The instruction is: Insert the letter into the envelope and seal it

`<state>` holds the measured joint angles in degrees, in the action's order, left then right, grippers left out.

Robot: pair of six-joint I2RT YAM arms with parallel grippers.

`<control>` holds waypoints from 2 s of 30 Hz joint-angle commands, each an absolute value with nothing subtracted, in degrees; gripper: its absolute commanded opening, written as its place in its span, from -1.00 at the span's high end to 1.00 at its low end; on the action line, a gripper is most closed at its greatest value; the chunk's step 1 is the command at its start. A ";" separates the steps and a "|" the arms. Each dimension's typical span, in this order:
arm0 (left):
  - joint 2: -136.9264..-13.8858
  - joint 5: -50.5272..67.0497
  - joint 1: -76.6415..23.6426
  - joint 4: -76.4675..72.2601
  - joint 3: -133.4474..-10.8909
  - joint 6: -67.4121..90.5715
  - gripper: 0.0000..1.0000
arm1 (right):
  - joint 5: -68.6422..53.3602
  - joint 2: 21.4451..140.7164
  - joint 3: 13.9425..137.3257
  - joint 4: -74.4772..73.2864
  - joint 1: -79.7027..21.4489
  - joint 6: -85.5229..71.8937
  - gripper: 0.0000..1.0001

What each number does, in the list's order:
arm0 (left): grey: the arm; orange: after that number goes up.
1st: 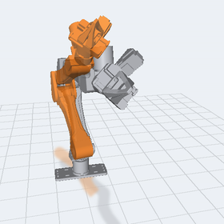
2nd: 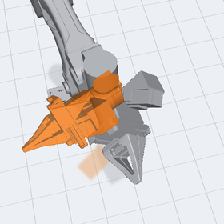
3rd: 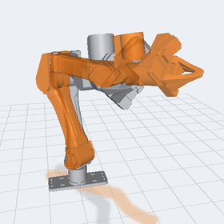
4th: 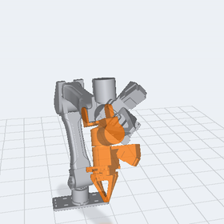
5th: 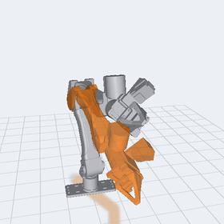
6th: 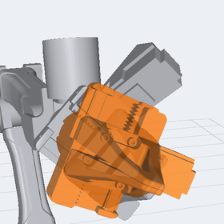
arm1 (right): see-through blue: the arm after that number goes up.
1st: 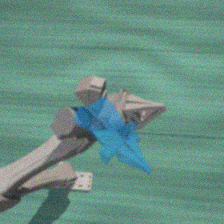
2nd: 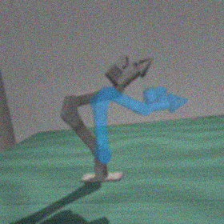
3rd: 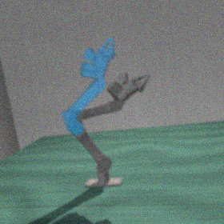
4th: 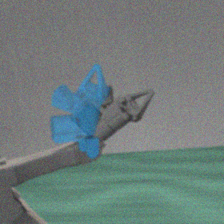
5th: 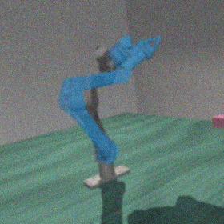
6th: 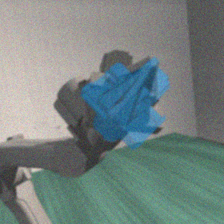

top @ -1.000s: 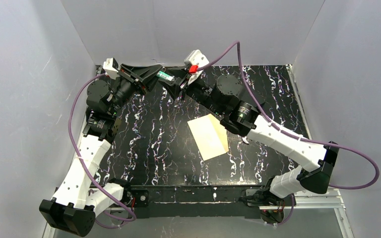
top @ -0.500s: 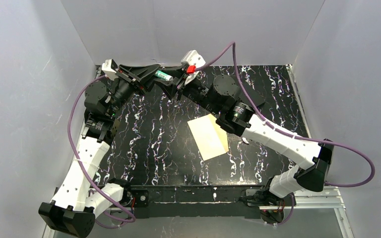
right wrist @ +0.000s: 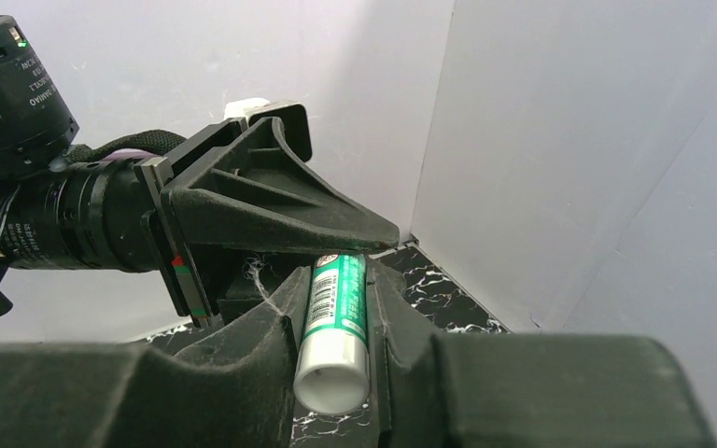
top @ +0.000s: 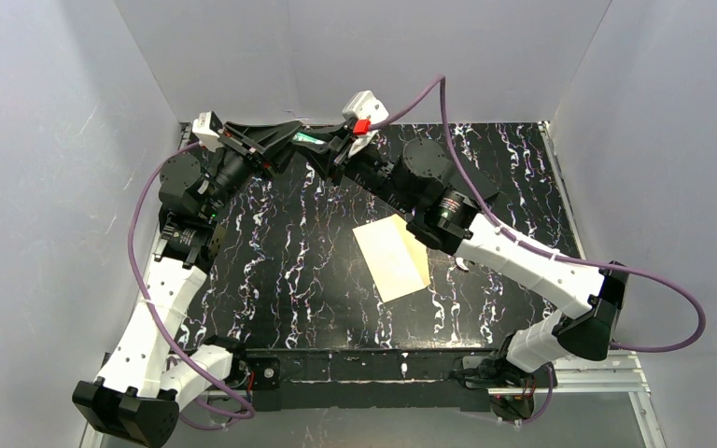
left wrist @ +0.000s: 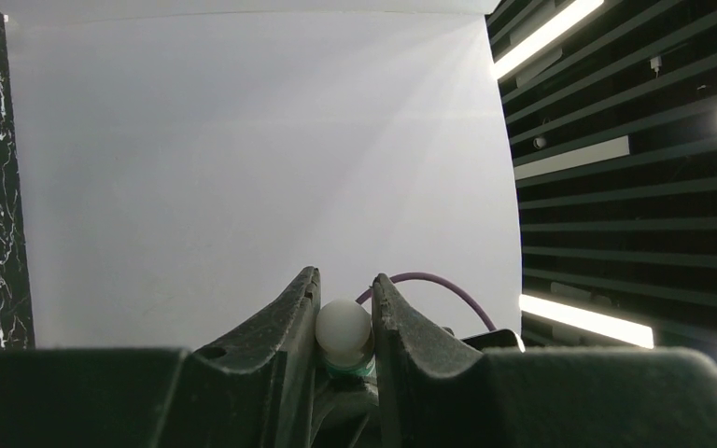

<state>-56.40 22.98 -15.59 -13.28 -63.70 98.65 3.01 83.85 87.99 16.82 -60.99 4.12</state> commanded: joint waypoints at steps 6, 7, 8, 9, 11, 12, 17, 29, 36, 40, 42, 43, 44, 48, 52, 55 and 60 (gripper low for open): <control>-55.42 23.31 -15.60 -13.17 -66.04 87.73 -0.35 | 8.22 84.36 94.86 11.18 -61.08 3.01 0.97; -55.22 23.17 -15.63 -12.57 -65.95 85.11 -0.44 | 9.70 84.06 94.73 9.60 -61.04 2.50 0.97; -55.01 23.12 -15.63 -11.63 -65.80 82.80 -0.53 | 10.91 83.72 94.55 7.81 -61.00 1.83 0.97; -54.57 23.22 -15.64 -10.84 -65.11 81.24 -0.58 | 12.64 83.35 94.49 5.37 -60.92 0.69 0.97; -52.78 24.44 -15.41 -9.32 -62.45 80.51 -0.62 | 17.26 83.13 95.72 -2.74 -60.63 -4.51 0.97; -51.50 25.20 -15.23 -7.81 -61.00 79.54 -0.64 | 18.83 83.83 98.42 -9.31 -60.16 -6.71 0.97; -46.83 22.24 -15.14 18.55 -62.88 55.40 -0.70 | 17.79 85.33 96.60 -32.77 -55.08 -21.14 0.97; -68.94 43.06 -17.94 14.43 -53.81 36.07 -0.33 | 18.50 84.42 69.10 -38.29 -52.36 -39.02 0.97; -85.67 51.05 -20.53 5.30 -56.93 34.96 -0.06 | 16.62 81.96 61.45 -31.82 -50.53 -41.72 0.97; -94.22 51.46 -21.93 3.85 -61.63 35.01 0.04 | 17.05 82.71 61.23 -29.77 -48.90 -39.28 0.97; -97.69 51.56 -22.87 3.29 -63.85 34.95 0.05 | 17.42 83.35 61.78 -28.98 -48.74 -38.16 0.97; -99.64 51.27 -23.24 3.26 -64.91 34.76 0.06 | 17.56 83.74 62.03 -28.84 -48.63 -37.84 0.97; -101.26 50.76 -23.61 3.59 -65.94 34.72 0.09 | 17.80 84.21 62.37 -29.02 -48.54 -37.79 0.97; -105.29 45.97 -25.08 4.06 -67.96 35.85 0.29 | 19.89 86.82 64.09 -31.71 -48.52 -37.95 0.97; -107.98 42.39 -26.45 3.32 -67.81 37.08 0.55 | 20.80 88.69 64.31 -31.90 -48.52 -37.65 0.97; -111.54 43.13 -26.82 5.40 -69.76 38.92 0.66 | 20.07 90.25 64.60 -30.73 -48.52 -36.71 0.97; -114.37 40.94 -27.33 9.07 -71.90 37.71 0.67 | 20.13 92.77 65.16 -29.28 -48.52 -35.50 0.97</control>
<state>-113.80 42.28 -27.09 4.99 -69.23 38.15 19.05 91.33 62.24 -31.38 -48.60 -36.99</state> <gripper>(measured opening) 0.166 0.317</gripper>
